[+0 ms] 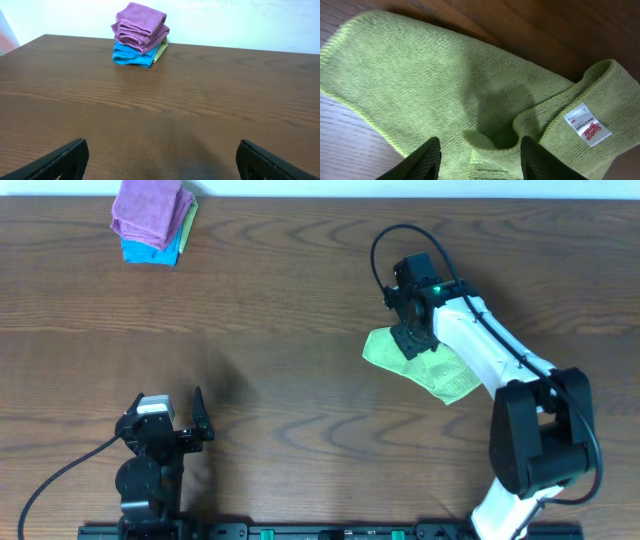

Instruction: Fold the cloth

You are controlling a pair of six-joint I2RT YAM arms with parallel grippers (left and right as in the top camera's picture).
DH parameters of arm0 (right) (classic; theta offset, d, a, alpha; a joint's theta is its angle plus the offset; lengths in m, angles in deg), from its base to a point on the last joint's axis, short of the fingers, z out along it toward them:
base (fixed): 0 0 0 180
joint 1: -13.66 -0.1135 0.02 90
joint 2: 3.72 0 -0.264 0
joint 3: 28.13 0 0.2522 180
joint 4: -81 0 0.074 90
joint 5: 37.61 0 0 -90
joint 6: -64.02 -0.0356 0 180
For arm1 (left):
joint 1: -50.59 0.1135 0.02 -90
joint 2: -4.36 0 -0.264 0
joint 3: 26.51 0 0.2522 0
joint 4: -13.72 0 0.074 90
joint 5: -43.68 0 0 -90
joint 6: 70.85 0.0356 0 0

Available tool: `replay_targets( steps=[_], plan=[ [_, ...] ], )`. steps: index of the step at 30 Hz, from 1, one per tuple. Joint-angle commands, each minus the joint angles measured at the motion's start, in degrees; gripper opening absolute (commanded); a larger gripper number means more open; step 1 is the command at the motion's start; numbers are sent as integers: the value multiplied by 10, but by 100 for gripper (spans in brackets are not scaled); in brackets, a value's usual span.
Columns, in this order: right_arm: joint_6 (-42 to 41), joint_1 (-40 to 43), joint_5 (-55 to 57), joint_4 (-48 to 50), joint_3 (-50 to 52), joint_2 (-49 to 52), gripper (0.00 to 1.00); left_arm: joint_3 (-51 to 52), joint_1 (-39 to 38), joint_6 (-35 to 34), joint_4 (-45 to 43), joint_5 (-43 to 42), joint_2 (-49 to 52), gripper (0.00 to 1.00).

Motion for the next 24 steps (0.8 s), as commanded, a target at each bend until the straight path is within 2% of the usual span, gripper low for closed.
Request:
replay_targets(
  steps=[1,13,17,19,23,24],
  plan=[
    [36,15,16,-1,1,7,53,16,-3,4,5,11,-3,95],
    [46,41,3,-12,2,15,51,16,-3,4,5,11,-3,95],
    [46,40,0,-13,2,19,32,16,-3,4,5,11,-3,95],
    [46,41,0,-13,2,19,27,16,-3,4,5,11,-3,96],
    [46,41,0,-13,2,23,3,16,-3,4,5,11,-3,95],
    [46,41,0,-13,2,25,1,16,-3,4,5,11,-3,95]
  ],
)
